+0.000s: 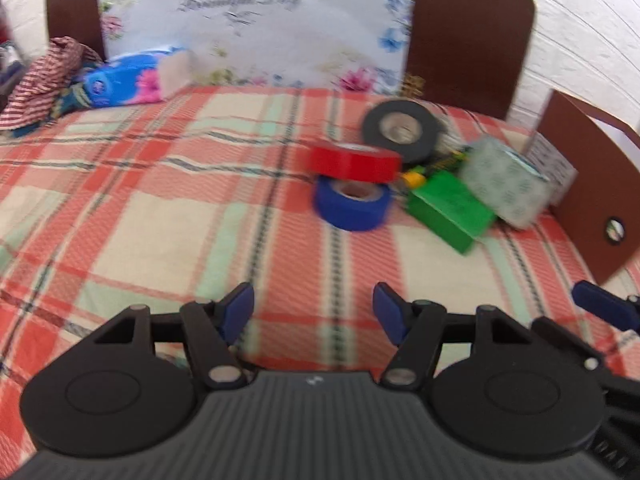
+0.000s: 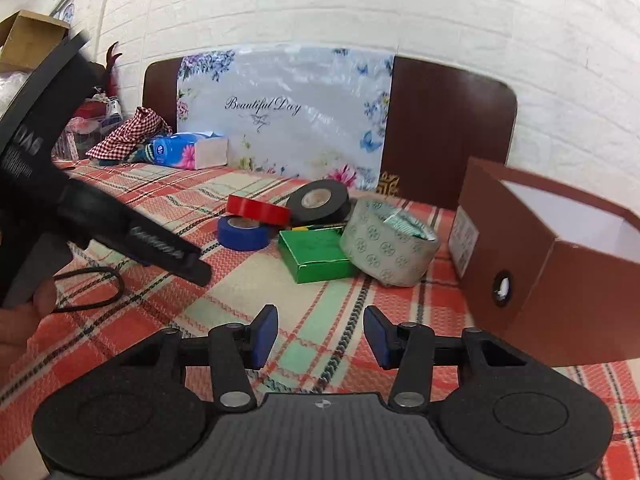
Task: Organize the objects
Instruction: 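Move the left gripper back to the plain green box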
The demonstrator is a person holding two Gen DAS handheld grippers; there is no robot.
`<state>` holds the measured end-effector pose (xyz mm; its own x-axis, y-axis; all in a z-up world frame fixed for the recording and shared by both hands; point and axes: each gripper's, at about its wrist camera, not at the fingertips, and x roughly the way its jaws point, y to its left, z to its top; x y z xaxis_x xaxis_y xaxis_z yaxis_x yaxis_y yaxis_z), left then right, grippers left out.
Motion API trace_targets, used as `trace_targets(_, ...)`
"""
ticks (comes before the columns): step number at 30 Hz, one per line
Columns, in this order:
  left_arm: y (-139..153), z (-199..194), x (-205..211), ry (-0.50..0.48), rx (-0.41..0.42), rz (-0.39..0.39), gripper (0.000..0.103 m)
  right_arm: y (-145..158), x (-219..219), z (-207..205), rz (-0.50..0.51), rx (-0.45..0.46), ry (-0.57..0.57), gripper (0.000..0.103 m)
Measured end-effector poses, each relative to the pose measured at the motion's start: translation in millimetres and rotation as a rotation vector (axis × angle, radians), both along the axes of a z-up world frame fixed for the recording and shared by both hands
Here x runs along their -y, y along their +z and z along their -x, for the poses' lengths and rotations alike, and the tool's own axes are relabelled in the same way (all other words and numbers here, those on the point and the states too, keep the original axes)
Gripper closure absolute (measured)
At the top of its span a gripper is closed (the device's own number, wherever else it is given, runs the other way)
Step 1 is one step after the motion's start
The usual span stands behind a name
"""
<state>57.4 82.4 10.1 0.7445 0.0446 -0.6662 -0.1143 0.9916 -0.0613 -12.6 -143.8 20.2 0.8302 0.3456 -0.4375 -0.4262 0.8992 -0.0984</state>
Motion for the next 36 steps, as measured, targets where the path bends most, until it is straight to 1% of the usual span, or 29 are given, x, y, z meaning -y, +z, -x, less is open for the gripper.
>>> trace_targets(1, -1.9, -0.7, -4.8, 0.019, 0.016, -0.027, 0.035, -0.4, -2.9, -10.0, -0.006, -0.017, 0.003, 0.056)
trace_targets(2, -6.1, -1.6, -9.2, 0.033, 0.036, -0.060, 0.033, -6.7, -9.3, -28.4, -0.010, -0.037, 0.006, 0.056)
trace_targets(3, -10.5, -1.3, -12.7, 0.035, 0.067, -0.086, 0.024, -11.1, -26.4, -51.3, -0.010, -0.060, 0.009, 0.056)
trace_targets(4, -13.4, -1.0, -18.4, 0.037, 0.089, -0.064, 0.022, -12.5, -31.6, -61.6, -0.011, -0.082, 0.004, 0.056)
trace_targets(5, -12.5, -0.8, -24.4, 0.041, 0.101, -0.023, 0.022, -14.7, -36.1, -76.1, -0.010, -0.100, -0.004, 0.055)
trace_targets(6, -10.9, -1.5, -25.3, 0.042, 0.101, -0.018, 0.021, -16.5, -40.3, -84.6, -0.010, -0.116, -0.015, 0.054)
trace_targets(9, -12.2, -1.9, -16.7, 0.026, 0.103, -0.057, 0.020, -17.9, -48.2, -107.7, 0.010, -0.123, -0.034, 0.052)
trace_targets(10, -12.8, -2.0, -15.8, 0.021, 0.105, -0.059, 0.019, -18.9, -53.2, -115.7, 0.022, -0.119, -0.039, 0.048)
trace_targets(11, -13.4, -2.1, -16.0, 0.018, 0.107, -0.055, 0.019, -20.4, -58.6, -123.6, 0.030, -0.126, -0.033, 0.043)
trace_targets(12, -14.2, -1.1, -16.9, 0.017, 0.109, -0.048, 0.018, -21.4, -63.4, -130.4, 0.038, -0.126, -0.027, 0.040)
trace_targets(13, -14.7, -1.0, -17.3, 0.014, 0.112, -0.044, 0.017, -20.8, -66.4, -134.9, 0.045, -0.120, -0.026, 0.033)
trace_targets(14, -15.3, -1.2, -17.3, 0.012, 0.113, -0.042, 0.016, -21.5, -69.6, -140.3, 0.052, -0.112, -0.032, 0.029)
trace_targets(16, -16.2, -1.2, -17.0, 0.007, 0.114, -0.044, 0.015, -21.5, -77.0, -147.4, 0.051, -0.121, -0.033, 0.029)
trace_targets(18, -16.5, -1.8, -17.0, 0.002, 0.113, -0.041, 0.014, -21.8, -79.5, -149.8, 0.043, -0.126, -0.017, 0.034)
trace_targets(20, -16.6, -2.0, -16.8, 0.001, 0.112, -0.041, 0.014, -21.1, -80.0, -145.7, 0.048, -0.118, -0.006, 0.040)
trace_targets(22, -16.6, -2.0, -16.6, 0.001, 0.111, -0.045, 0.014, -19.9, -78.4, -137.8, 0.058, -0.113, -0.005, 0.043)
trace_targets(26, -16.4, -3.0, -15.4, -0.002, 0.107, -0.057, 0.014, -19.9, -64.2, -109.0, 0.070, -0.113, -0.003, 0.043)
trace_targets(29, -15.9, -3.0, -12.7, -0.006, 0.101, -0.074, 0.013, -19.5, -46.3, -73.4, 0.088, -0.112, -0.003, 0.043)
trace_targets(32, -12.9, 0.9, -2.0, -0.008, 0.077, -0.102, 0.014, -19.7, -25.5, -36.8, 0.104, -0.109, -0.023, 0.043)
trace_targets(34, -8.3, 8.4, 9.6, -0.048, 0.055, -0.045, 0.014, -20.2, -13.4, -15.0, 0.110, -0.105, -0.039, 0.042)
trace_targets(36, -2.5, 17.5, 30.9, -0.131, 0.034, 0.026, 0.014, -20.9, -3.9, 0.4, 0.107, -0.099, -0.056, 0.040)
